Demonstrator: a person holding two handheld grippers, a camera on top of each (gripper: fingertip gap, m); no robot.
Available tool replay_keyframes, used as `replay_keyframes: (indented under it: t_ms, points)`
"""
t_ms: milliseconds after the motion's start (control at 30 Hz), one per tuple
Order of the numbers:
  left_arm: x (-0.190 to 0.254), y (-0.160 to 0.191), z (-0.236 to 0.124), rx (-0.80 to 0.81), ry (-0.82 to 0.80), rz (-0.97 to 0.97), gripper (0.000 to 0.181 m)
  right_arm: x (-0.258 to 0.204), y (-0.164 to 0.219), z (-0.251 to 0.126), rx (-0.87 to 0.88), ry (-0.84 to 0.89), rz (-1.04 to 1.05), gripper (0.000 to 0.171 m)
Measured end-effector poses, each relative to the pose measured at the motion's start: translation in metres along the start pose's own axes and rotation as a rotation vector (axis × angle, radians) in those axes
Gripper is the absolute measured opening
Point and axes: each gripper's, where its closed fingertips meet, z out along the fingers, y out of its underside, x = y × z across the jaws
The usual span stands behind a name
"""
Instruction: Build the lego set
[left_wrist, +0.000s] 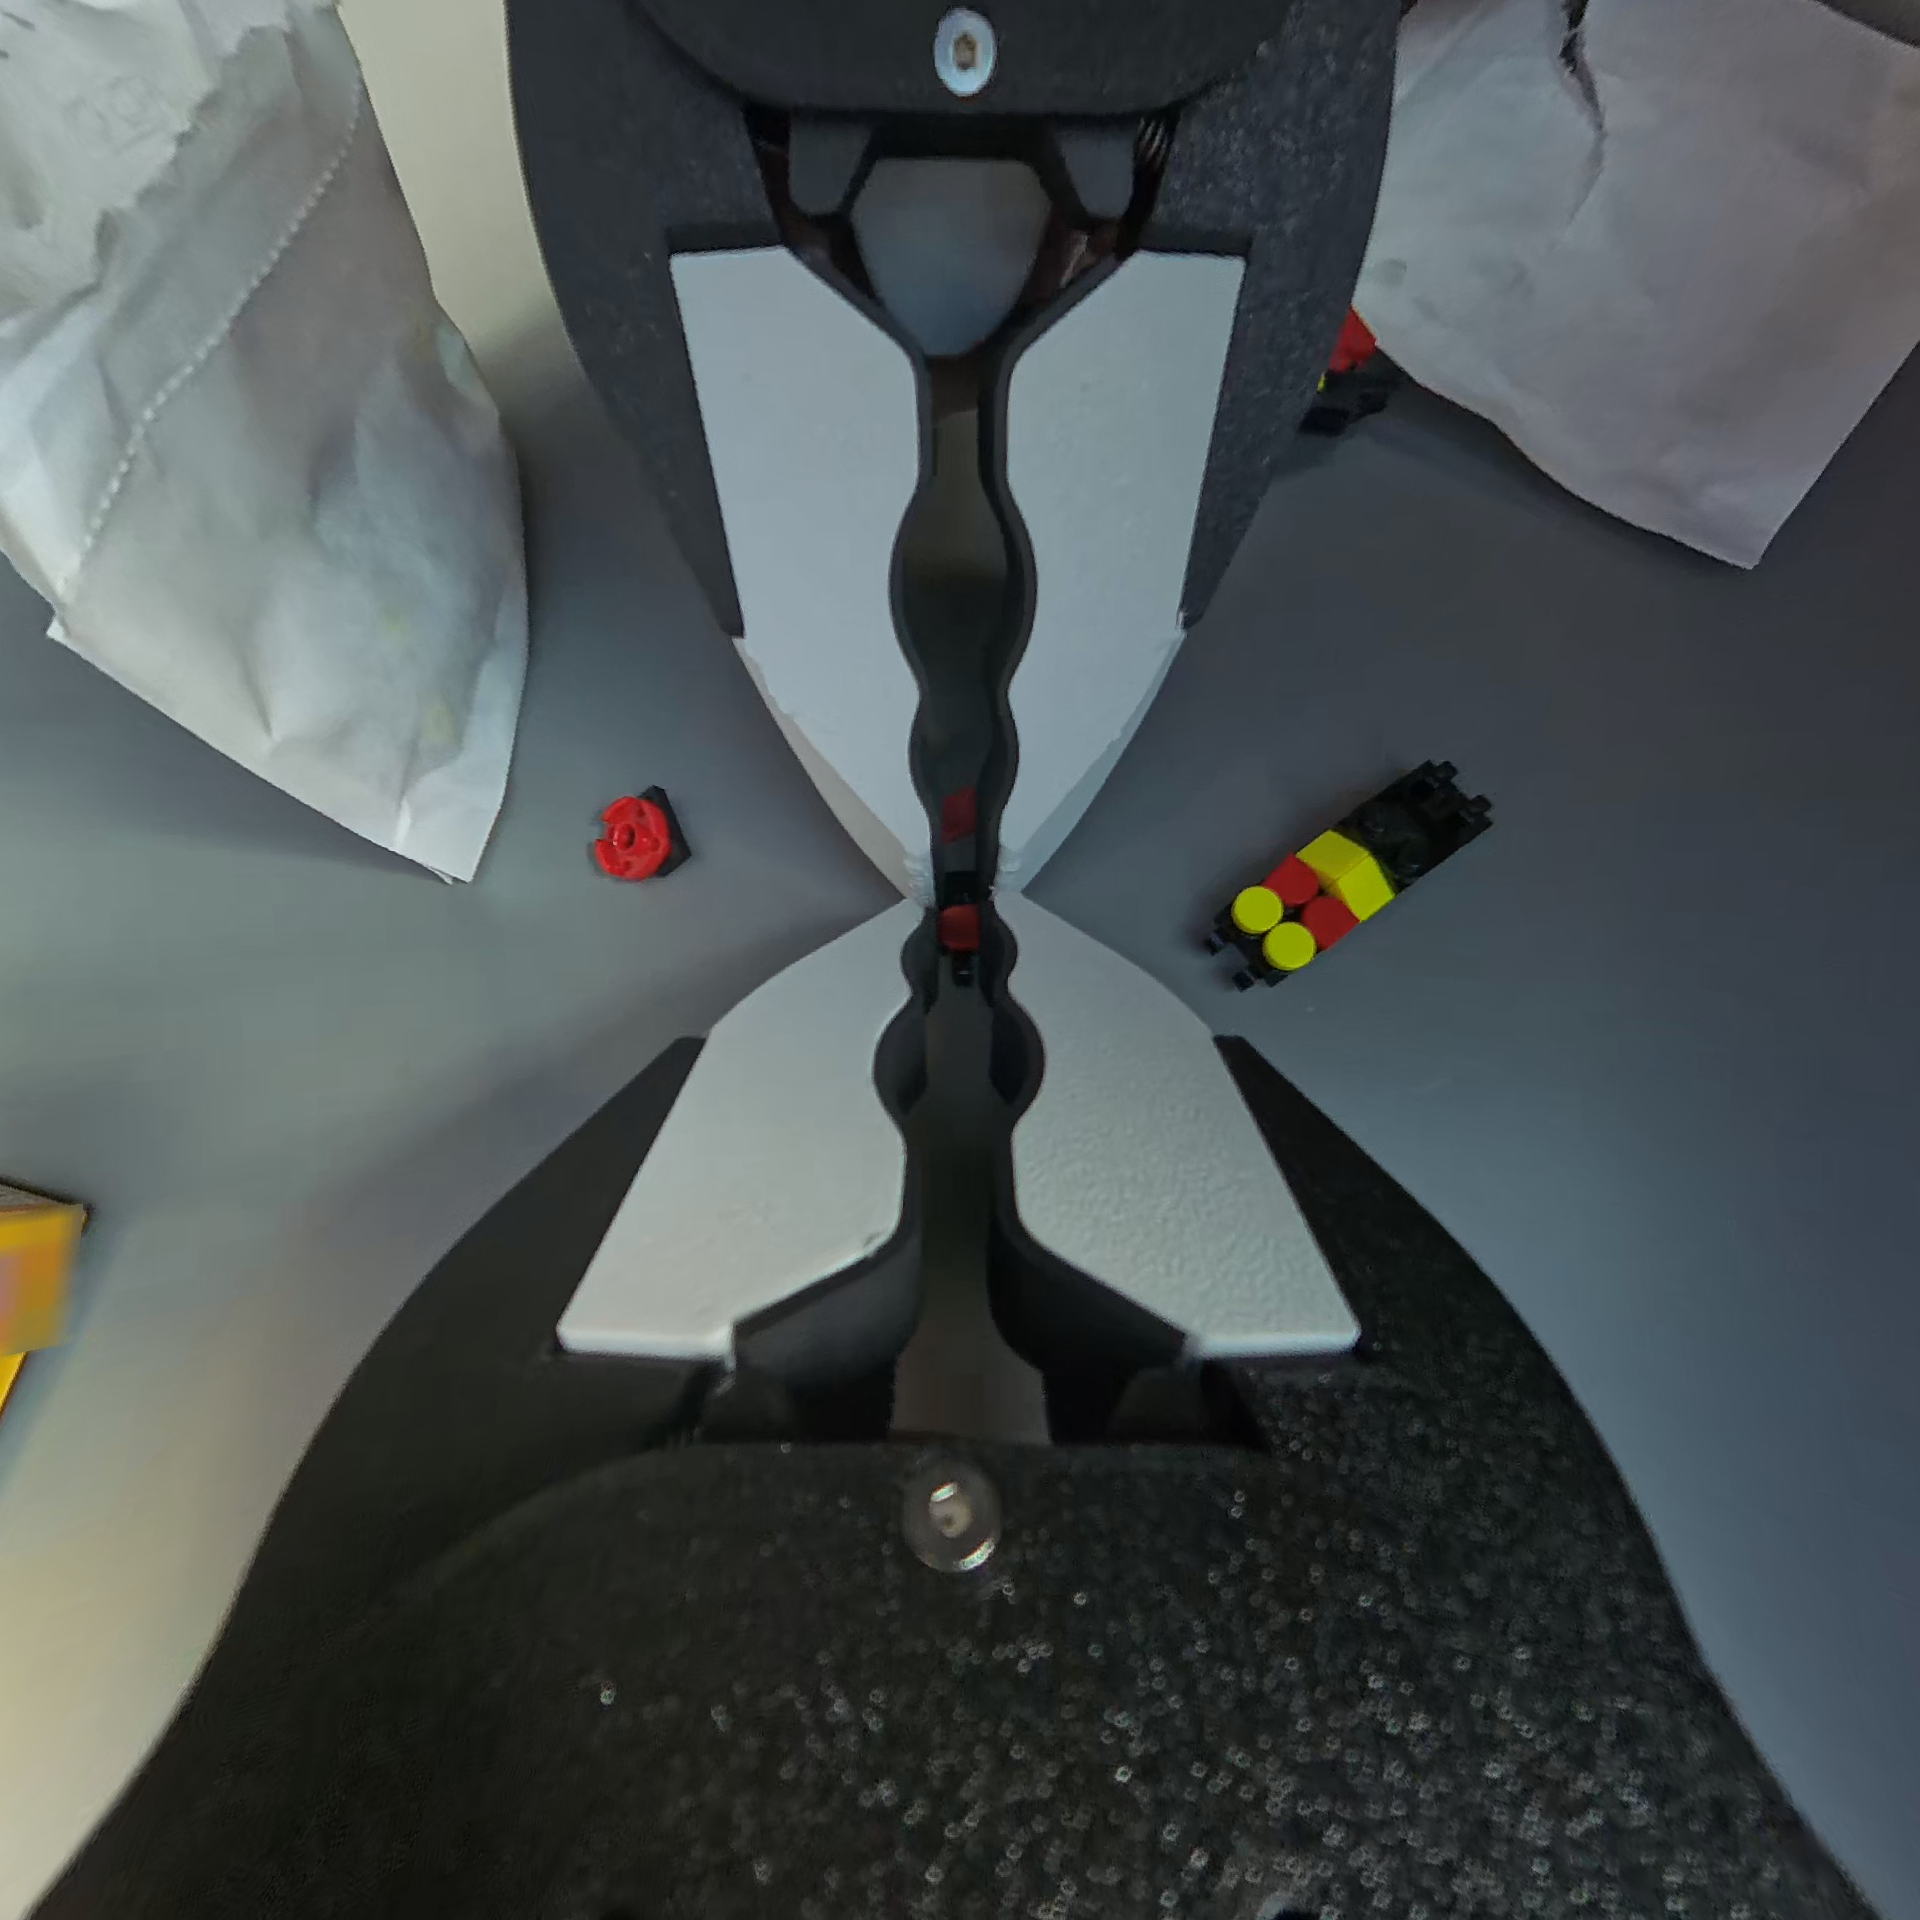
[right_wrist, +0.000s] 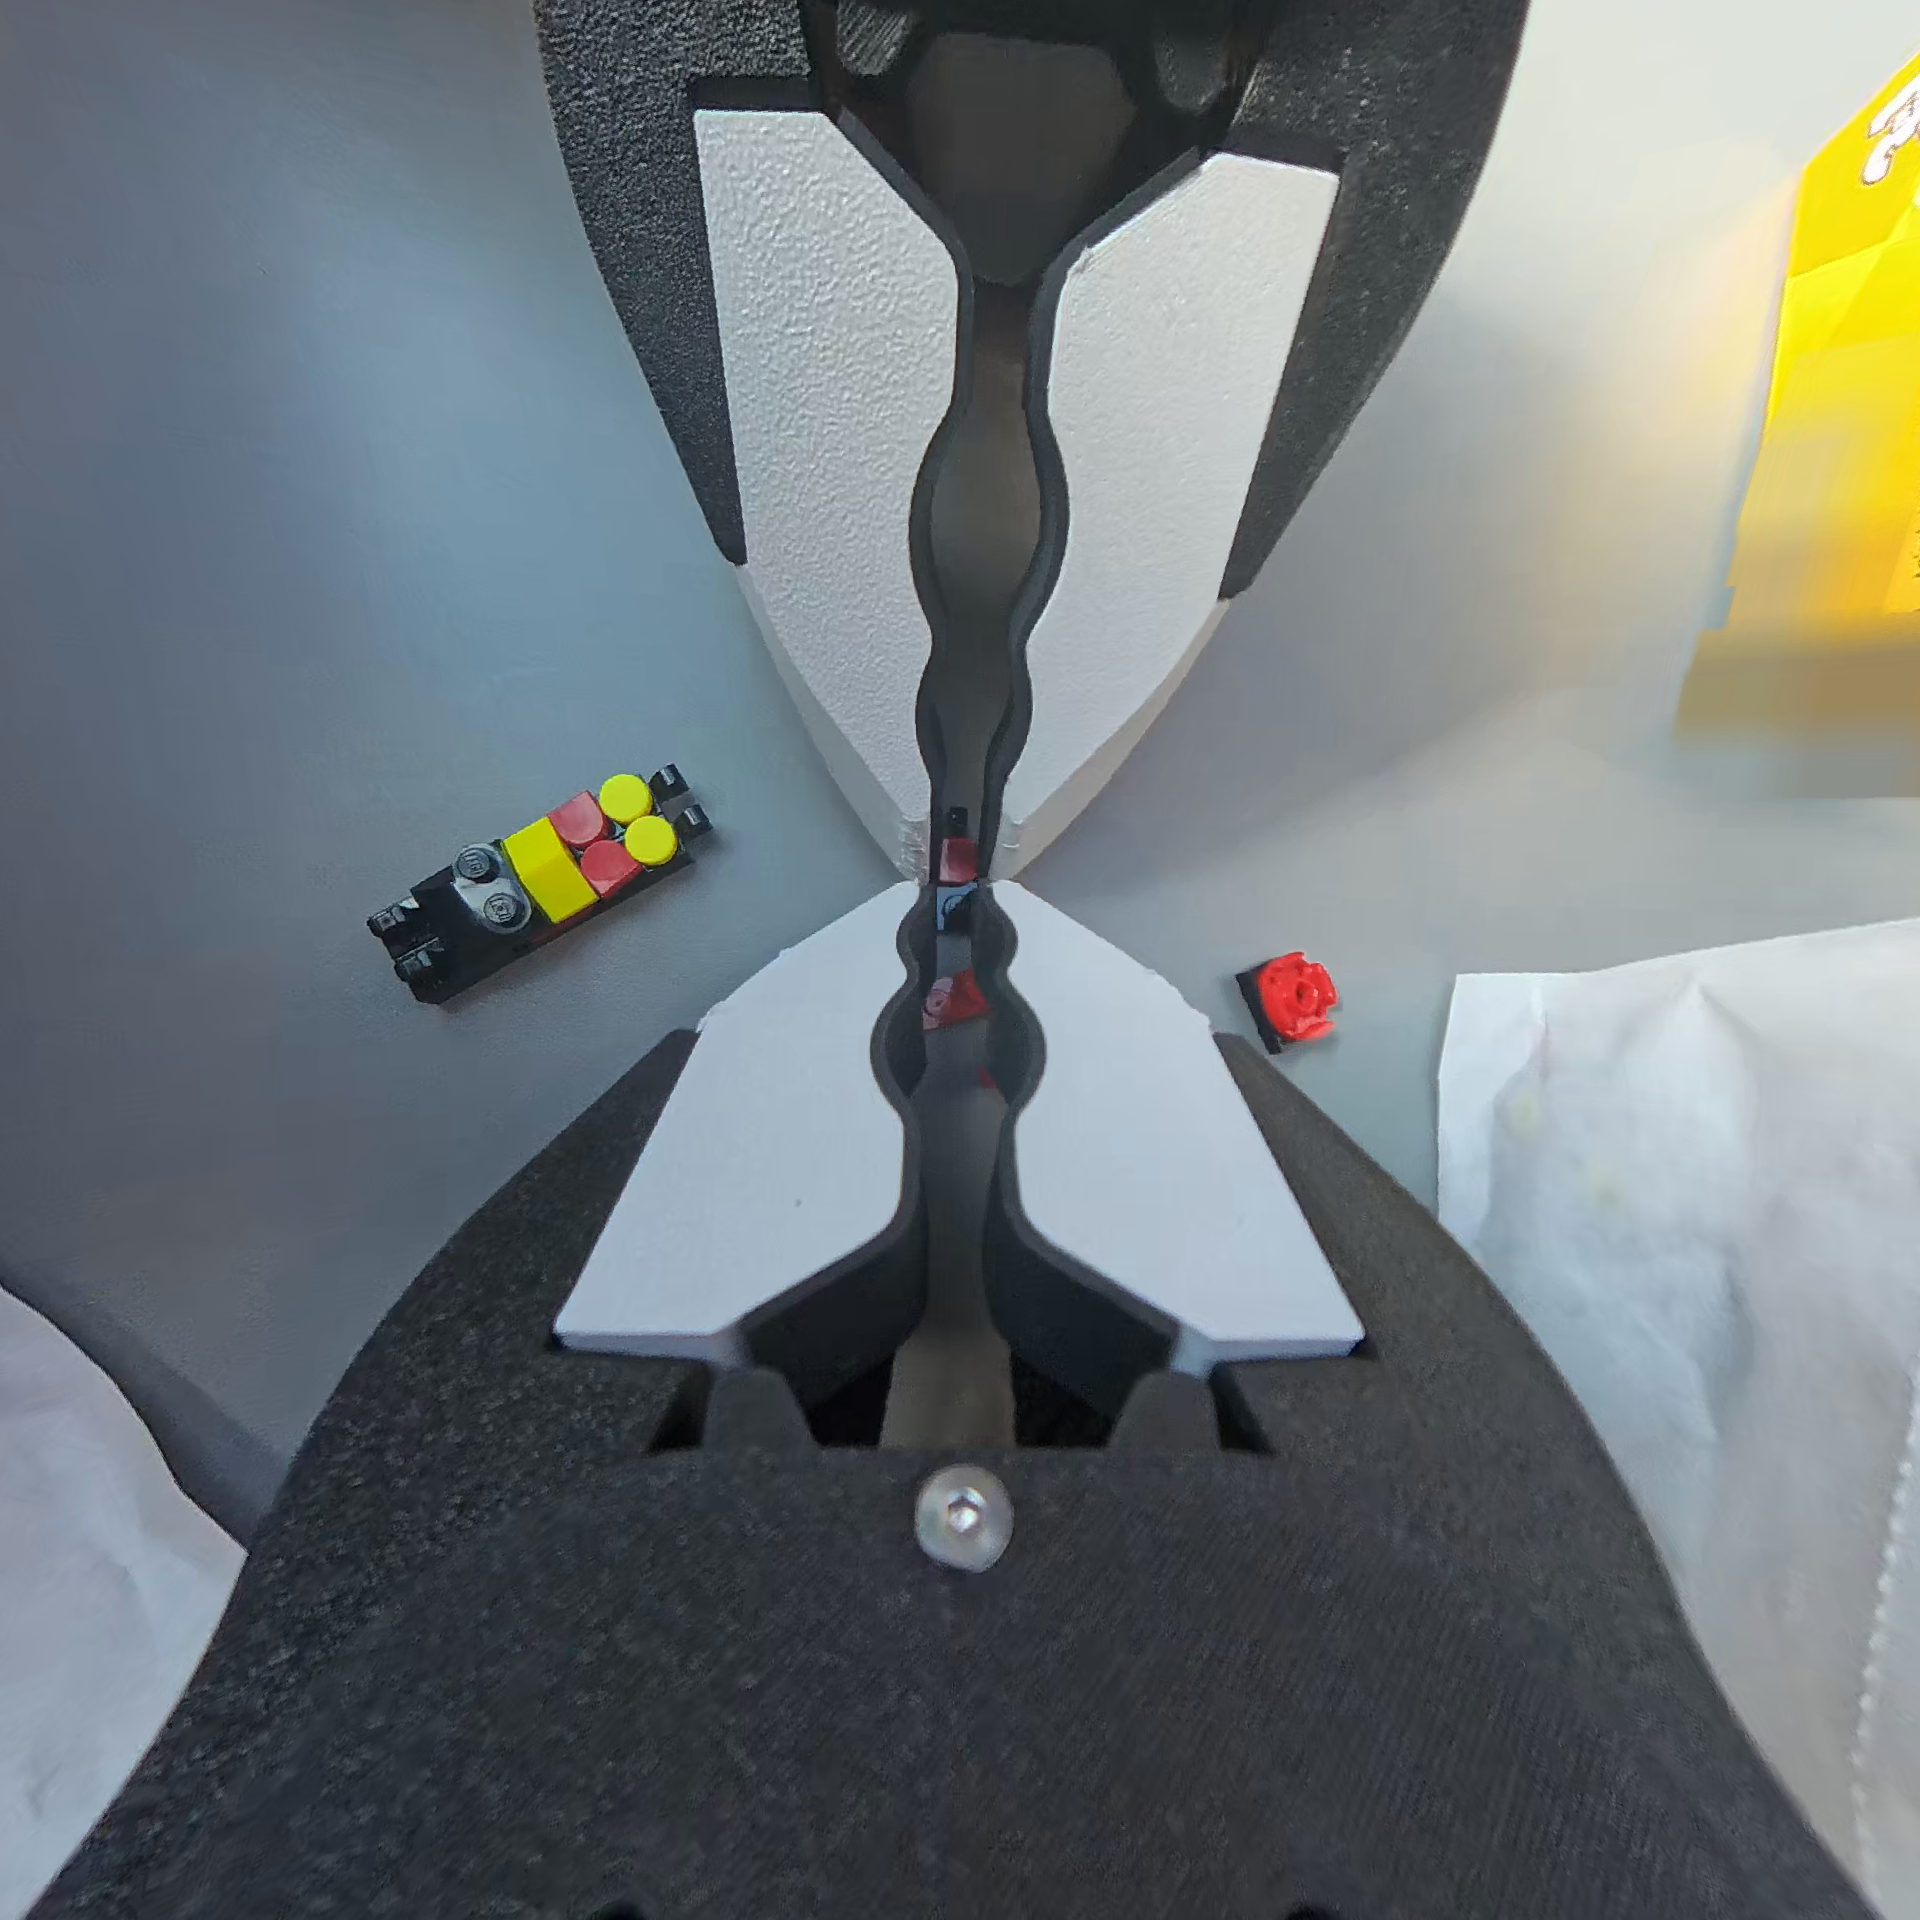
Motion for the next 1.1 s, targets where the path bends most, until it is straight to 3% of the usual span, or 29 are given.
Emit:
replay_keyframes:
  t_ms: [267, 367, 567, 700, 867, 967, 1100]
  points:
    - [0.003, -0.005, -0.007, 0.044, -0.075, 0.072, 0.005, -0.002, -0.001, 0.000, 0.007, -0.021, 0.045, 0.007]
    - [0.006, -0.016, -0.010, 0.132, -0.067, 0.050, 0.000, -0.003, -0.001, 0.001, 0.004, -0.024, 0.045, 0.007]
    - [-0.005, -0.001, -0.010, 0.038, -0.153, 0.048, 0.001, -0.003, -0.001, 0.001, 0.003, -0.021, 0.052, 0.007]
    - [-0.002, 0.003, -0.002, -0.020, -0.172, 0.122, 0.015, -0.003, -0.001, 0.001, 0.008, -0.057, 0.149, 0.007]
    - [-0.002, 0.002, 0.005, -0.047, -0.205, 0.206, 0.002, -0.001, 0.000, 0.000, -0.003, -0.076, 0.207, 0.007]
    - [-0.018, 0.003, 0.003, -0.068, -0.376, 0.290, 0.000, -0.007, -0.002, 0.001, -0.011, -0.098, 0.198, 0.007]
    - [-0.008, -0.001, -0.003, -0.024, -0.343, 0.292, 0.000, -0.007, -0.002, 0.001, 0.002, -0.096, 0.207, 0.007]
